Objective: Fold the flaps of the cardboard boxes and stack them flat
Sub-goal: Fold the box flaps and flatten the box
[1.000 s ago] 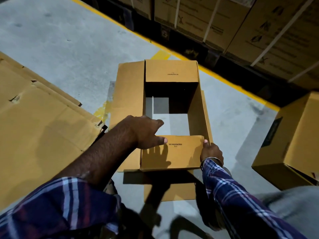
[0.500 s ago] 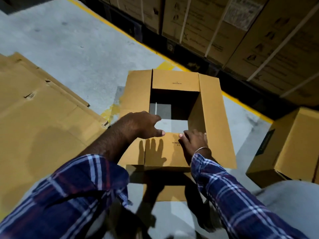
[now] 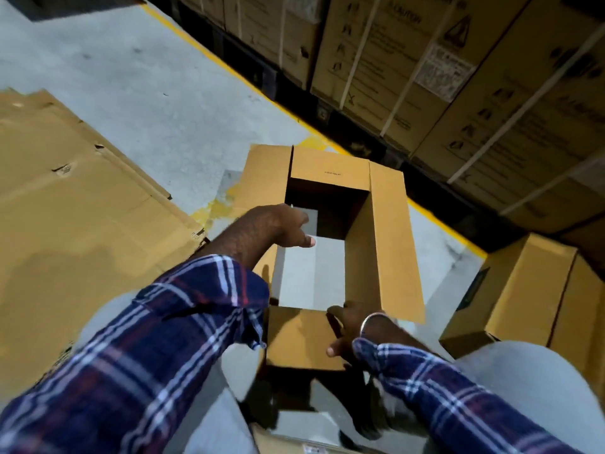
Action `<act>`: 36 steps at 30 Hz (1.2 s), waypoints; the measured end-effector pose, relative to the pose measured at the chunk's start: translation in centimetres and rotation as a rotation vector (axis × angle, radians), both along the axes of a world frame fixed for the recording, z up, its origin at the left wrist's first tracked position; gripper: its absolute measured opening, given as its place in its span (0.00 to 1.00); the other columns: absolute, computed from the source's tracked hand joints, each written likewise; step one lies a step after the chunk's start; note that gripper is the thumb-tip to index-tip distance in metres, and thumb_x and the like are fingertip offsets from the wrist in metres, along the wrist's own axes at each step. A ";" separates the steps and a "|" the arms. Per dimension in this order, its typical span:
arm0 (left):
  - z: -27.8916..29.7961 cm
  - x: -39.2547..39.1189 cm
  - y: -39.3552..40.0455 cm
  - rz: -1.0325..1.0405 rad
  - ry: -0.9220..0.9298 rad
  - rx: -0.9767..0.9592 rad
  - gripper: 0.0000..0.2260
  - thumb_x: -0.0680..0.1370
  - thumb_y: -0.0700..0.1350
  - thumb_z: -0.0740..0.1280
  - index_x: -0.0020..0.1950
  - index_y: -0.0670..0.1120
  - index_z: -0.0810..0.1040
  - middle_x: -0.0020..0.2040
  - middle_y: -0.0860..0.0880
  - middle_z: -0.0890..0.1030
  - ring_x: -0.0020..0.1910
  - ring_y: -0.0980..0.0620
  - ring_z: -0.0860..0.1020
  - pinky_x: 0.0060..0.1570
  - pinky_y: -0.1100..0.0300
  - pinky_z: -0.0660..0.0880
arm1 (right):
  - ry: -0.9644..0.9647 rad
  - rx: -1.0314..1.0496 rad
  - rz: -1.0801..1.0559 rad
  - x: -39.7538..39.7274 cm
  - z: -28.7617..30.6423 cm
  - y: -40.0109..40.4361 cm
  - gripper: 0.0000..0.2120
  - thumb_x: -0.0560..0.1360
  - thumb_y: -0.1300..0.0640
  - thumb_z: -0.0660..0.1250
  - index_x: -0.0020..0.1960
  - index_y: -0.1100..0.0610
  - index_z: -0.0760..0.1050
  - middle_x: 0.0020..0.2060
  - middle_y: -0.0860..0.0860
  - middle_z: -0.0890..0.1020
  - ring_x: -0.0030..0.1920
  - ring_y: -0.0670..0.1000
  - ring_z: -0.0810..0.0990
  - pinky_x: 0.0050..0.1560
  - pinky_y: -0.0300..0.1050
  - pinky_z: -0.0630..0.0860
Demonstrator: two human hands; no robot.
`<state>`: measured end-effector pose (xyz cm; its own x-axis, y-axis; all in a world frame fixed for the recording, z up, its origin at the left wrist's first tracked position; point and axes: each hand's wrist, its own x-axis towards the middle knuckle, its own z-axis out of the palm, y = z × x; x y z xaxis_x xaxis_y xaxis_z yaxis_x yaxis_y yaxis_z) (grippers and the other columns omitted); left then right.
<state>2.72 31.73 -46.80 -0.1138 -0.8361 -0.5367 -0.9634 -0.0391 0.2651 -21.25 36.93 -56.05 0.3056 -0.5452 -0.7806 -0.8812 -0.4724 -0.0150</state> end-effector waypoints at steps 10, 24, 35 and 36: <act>-0.4 -0.9 -0.2 -0.064 -0.006 0.030 0.33 0.84 0.61 0.61 0.83 0.48 0.57 0.82 0.45 0.61 0.80 0.43 0.62 0.75 0.46 0.64 | 0.000 -0.217 0.035 1.9 -7.0 0.1 0.31 0.72 0.44 0.76 0.68 0.53 0.69 0.63 0.54 0.75 0.64 0.59 0.75 0.60 0.55 0.72; -1.1 0.0 -1.4 -0.094 -0.029 0.063 0.33 0.83 0.63 0.60 0.84 0.49 0.56 0.82 0.46 0.61 0.80 0.44 0.62 0.73 0.48 0.64 | -0.044 -0.089 0.144 3.0 -8.7 -0.7 0.14 0.81 0.59 0.61 0.65 0.51 0.76 0.62 0.55 0.76 0.64 0.60 0.77 0.60 0.52 0.73; -1.2 -0.5 -0.8 -0.093 -0.011 0.084 0.34 0.83 0.64 0.60 0.84 0.50 0.56 0.82 0.45 0.61 0.80 0.43 0.62 0.75 0.46 0.64 | 0.074 0.179 0.163 3.1 -8.1 -0.4 0.29 0.70 0.51 0.80 0.66 0.56 0.75 0.63 0.56 0.79 0.62 0.60 0.79 0.55 0.49 0.74; -1.2 -0.4 -0.9 -0.093 -0.008 0.079 0.34 0.83 0.64 0.59 0.84 0.49 0.56 0.82 0.46 0.61 0.80 0.43 0.62 0.75 0.46 0.64 | 0.034 0.243 0.104 3.0 -7.7 -1.6 0.31 0.68 0.47 0.81 0.66 0.56 0.76 0.63 0.55 0.80 0.62 0.58 0.79 0.56 0.48 0.74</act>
